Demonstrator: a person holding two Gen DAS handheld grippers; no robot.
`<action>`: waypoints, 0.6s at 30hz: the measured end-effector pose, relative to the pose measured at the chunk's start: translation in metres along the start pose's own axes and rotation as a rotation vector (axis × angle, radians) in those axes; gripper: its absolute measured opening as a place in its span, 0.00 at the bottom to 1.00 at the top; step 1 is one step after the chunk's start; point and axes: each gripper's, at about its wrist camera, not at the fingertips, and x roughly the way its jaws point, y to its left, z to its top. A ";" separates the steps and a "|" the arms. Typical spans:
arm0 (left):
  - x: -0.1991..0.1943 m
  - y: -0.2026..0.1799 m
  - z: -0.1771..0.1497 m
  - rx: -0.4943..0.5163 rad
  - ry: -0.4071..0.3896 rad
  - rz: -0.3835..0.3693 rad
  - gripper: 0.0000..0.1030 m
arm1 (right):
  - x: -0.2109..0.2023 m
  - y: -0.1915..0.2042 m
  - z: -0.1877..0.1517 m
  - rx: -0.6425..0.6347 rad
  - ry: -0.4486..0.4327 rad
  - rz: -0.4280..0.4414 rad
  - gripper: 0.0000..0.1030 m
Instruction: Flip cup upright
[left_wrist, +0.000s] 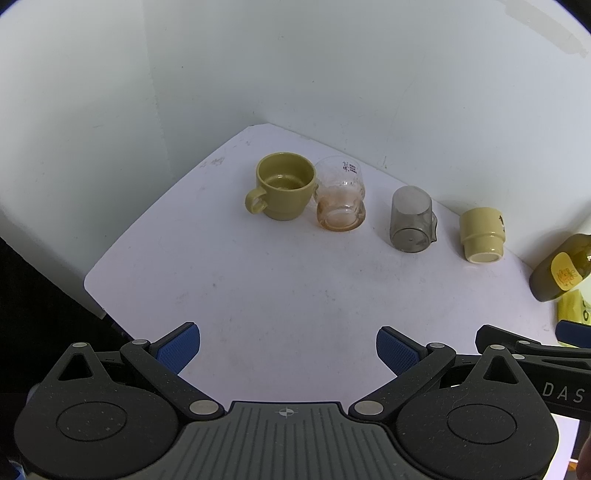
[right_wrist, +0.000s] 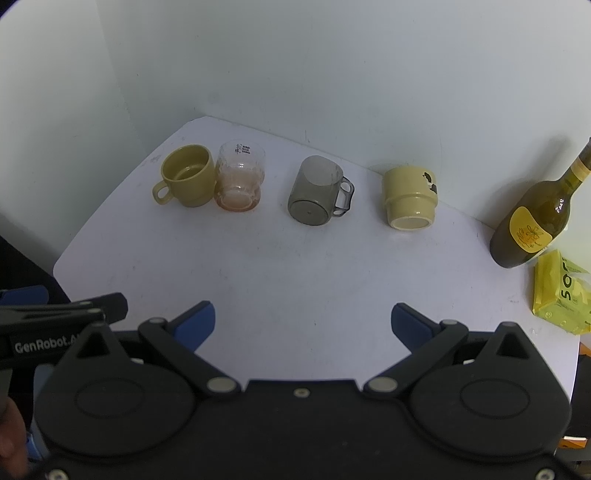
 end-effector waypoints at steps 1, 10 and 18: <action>0.001 0.000 0.000 0.002 0.001 0.000 1.00 | 0.000 0.000 0.000 0.000 0.001 0.000 1.00; 0.001 0.000 -0.001 -0.002 0.004 0.000 1.00 | 0.002 0.003 0.003 0.004 0.012 0.004 1.00; 0.006 0.004 0.005 0.000 0.009 -0.001 1.00 | 0.004 0.005 0.006 0.006 0.017 0.003 1.00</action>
